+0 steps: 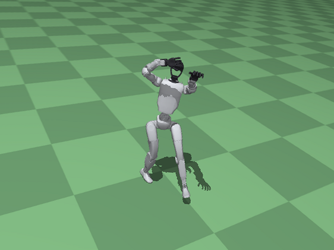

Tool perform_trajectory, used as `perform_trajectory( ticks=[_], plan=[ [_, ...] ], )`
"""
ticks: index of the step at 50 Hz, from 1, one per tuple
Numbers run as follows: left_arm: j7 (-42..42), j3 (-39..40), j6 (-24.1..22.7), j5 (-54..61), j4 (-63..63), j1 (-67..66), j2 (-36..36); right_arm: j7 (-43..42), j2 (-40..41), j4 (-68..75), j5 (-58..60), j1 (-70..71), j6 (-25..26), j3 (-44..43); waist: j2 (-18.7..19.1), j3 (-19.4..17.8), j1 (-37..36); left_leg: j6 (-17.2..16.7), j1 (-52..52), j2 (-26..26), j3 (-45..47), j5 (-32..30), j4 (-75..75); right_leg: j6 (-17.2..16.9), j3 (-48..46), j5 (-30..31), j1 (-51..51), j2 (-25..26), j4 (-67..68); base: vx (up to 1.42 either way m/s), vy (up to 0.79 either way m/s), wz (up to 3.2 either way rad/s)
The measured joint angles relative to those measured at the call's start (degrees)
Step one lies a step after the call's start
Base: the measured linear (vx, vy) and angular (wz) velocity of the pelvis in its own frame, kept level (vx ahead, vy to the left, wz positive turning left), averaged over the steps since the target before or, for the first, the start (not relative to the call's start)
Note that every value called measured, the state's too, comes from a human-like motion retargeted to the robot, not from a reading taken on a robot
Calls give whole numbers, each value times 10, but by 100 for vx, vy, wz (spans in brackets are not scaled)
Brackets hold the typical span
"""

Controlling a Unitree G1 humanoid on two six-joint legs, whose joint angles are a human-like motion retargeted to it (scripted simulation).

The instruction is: Kungfu

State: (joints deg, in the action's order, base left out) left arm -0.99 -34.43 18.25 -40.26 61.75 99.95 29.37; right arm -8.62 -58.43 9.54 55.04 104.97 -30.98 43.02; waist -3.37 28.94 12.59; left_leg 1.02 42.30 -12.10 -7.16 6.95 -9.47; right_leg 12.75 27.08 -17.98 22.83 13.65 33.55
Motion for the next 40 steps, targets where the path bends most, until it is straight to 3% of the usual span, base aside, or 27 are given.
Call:
perform_trajectory(
  ticks=[2, 3, 5, 7, 8, 12, 15, 18, 20, 23, 25, 27, 30, 32, 35, 37, 38, 40],
  plan=[
    [4, -12, -16, 2, -19, -4, 9, -7, 9, 6, -12, -26, 22, -18, 17, 5, -13, -9, -23, -20, 57, 10, -22, -6, 6, -7, 9, -7, 34, 33, 55, -263],
    [-9, -18, -21, -7, -30, -5, 11, -18, 9, 4, -15, -43, 19, -37, 35, 1, -16, -29, -37, -34, 73, -17, -19, -8, -14, -7, 14, -7, 44, 13, 54, -205],
    [-95, -27, -20, -41, -70, -13, 20, -54, 18, -6, -10, -95, 21, -91, 95, -16, 15, -74, -7, -56, 43, -64, -69, -8, -122, 12, 26, -16, 19, -12, 44, -180],
    [-193, -47, -44, -68, -111, -32, 49, -85, 58, -2, -4, -144, 50, -127, 64, -15, -25, -99, -28, -83, 172, -93, -93, -43, -134, 18, 63, -89, 33, -23, 48, -377],
    [-240, -57, -62, -78, -125, -50, 65, -94, 85, 0, -6, -174, 64, -141, 53, -17, -35, -95, -60, -83, 227, -82, -91, -62, -152, 27, 78, -129, 36, -22, 54, -373],
    [-375, -76, -122, -114, -165, -152, 132, -103, 224, 32, 8, -281, 76, -154, 55, -47, -45, -94, -172, -62, 363, -66, -70, -118, -321, 87, 130, -284, 34, -30, 55, -315],
    [-478, -80, -173, -130, -203, -269, 196, -114, 339, 84, 20, -339, 76, -120, 60, -73, -64, -106, -240, -32, 445, -69, -37, -113, -433, 115, 174, -365, 20, -38, 44, -356],
    [-569, -58, -248, -147, -231, -412, 222, -108, 409, 142, 12, -394, 29, -87, 100, -107, -56, -114, -290, -7, 503, -67, -6, -86, -495, 117, 195, -391, -2, -36, 44, -257],
    [-629, -38, -288, -160, -232, -528, 218, -104, 462, 194, -17, -445, 5, -48, 127, -129, -49, -129, -304, 1, 495, -74, -11, -128, -408, 114, 211, -350, -38, -27, 28, -264],
    [-692, -25, -329, -159, -228, -670, 196, -96, 518, 266, -105, -537, -33, 17, 159, -174, -86, -145, -330, 12, 457, -84, -16, -110, -345, 83, 250, -292, -62, -31, 21, -373],
    [-711, -30, -348, -165, -234, -750, 170, -80, 544, 309, -177, -613, -79, 42, 177, -209, -119, -160, -350, 40, 388, -66, -5, -104, -356, 75, 276, -274, -72, -34, 31, -412],
    [-730, -45, -353, -164, -218, -824, 129, -46, 564, 340, -243, -684, -134, 68, 194, -243, -135, -160, -357, 73, 304, -27, 4, -116, -291, 73, 317, -216, -75, -27, 38, -395],
    [-753, -44, -359, -149, -179, -929, 61, 11, 575, 353, -278, -750, -191, 113, 203, -295, -116, -160, -356, 120, 227, 34, 8, -150, -215, 150, 385, -149, -75, -20, 43, -336],
    [-761, -36, -371, -144, -157, -972, 24, 46, 575, 344, -269, -752, -210, 150, 195, -321, -90, -160, -336, 143, 181, 77, -12, -163, -177, 213, 427, -111, -78, -24, 8, -221],
    [-760, -34, -351, -62, -119, -1003, -15, 110, 572, 326, -243, -740, -222, 170, 174, -354, -91, -160, -312, 168, 127, 135, -48, -168, -157, 214, 457, -69, -73, -19, -17, -165],
    [-774, -36, -348, -11, -106, -1005, -24, 148, 572, 319, -240, -735, -215, 160, 171, -371, -109, -136, -315, 158, 158, 177, -49, -191, -160, 199, 465, -45, -70, -8, -24, -97],
    [-783, -37, -349, -1, -106, -1003, -24, 162, 574, 318, -242, -736, -214, 152, 179, -374, -100, -115, -314, 147, 177, 192, -46, -203, -168, 187, 474, -49, -63, -5, -12, 55],
    [-796, -43, -357, 5, -113, -994, -15, 180, 577, 321, -254, -737, -214, 143, 200, -379, -59, -106, -303, 133, 169, 204, -48, -222, -186, 163, 492, -78, -48, -2, -11, 163]
  ],
)
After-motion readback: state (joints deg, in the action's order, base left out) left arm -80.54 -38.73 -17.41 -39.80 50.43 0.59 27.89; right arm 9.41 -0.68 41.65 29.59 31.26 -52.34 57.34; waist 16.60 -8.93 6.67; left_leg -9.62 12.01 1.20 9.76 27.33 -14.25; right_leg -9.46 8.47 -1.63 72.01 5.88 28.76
